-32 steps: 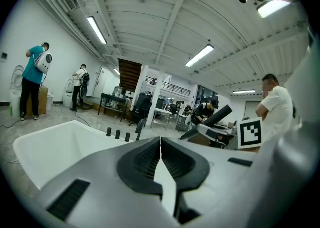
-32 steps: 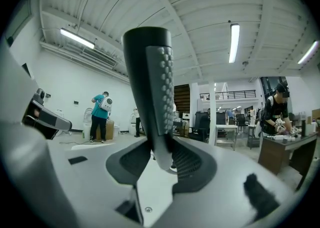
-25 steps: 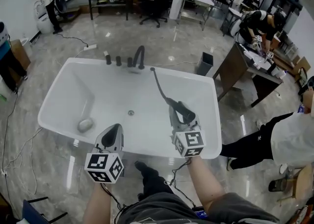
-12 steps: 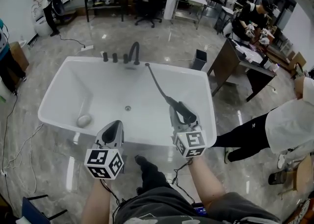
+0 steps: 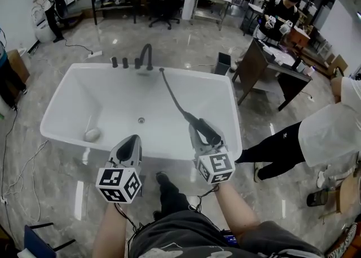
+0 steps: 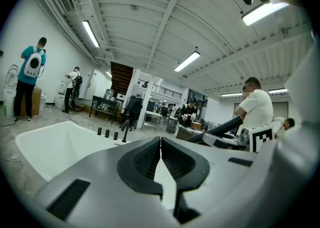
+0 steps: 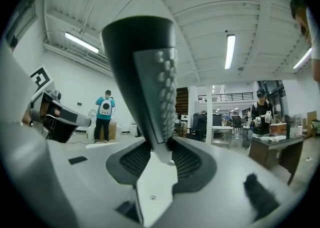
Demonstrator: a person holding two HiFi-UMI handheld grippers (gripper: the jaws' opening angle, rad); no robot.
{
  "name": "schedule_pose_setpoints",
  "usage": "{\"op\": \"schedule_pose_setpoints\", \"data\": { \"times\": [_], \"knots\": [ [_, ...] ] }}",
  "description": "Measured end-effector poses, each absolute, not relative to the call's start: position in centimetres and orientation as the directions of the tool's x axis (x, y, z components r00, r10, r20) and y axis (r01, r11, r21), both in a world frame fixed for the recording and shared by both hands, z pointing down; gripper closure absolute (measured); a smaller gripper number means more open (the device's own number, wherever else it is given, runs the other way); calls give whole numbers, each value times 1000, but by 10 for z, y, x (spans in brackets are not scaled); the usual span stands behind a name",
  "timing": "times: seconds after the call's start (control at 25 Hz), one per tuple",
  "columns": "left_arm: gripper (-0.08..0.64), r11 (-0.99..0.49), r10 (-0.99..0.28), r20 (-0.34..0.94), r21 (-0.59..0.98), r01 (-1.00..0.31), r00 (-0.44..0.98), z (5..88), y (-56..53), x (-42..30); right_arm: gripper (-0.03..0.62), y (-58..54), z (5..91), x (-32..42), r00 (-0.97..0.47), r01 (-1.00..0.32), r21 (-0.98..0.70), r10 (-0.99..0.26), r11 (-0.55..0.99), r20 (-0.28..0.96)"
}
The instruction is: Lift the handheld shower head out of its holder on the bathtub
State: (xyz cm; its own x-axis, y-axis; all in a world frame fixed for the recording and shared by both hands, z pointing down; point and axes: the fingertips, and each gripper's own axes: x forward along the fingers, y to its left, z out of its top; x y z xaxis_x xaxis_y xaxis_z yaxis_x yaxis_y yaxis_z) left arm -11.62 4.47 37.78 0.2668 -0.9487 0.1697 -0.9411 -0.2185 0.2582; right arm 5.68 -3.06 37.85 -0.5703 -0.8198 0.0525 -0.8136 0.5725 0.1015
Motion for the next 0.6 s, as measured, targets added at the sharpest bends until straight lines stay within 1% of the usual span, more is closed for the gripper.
{"op": "schedule_pose_setpoints", "data": {
  "times": [0.48,0.6],
  "knots": [
    [543,-258,-941,157,245,-935,301,373,48,-77,453,-6,363,86,-586,-806,109,-810,582,-1],
    [543,-264,-939,157,241,-934,306,371,48,-72,453,-4,366,91,-584,-808,98,-812,581,6]
  ]
}}
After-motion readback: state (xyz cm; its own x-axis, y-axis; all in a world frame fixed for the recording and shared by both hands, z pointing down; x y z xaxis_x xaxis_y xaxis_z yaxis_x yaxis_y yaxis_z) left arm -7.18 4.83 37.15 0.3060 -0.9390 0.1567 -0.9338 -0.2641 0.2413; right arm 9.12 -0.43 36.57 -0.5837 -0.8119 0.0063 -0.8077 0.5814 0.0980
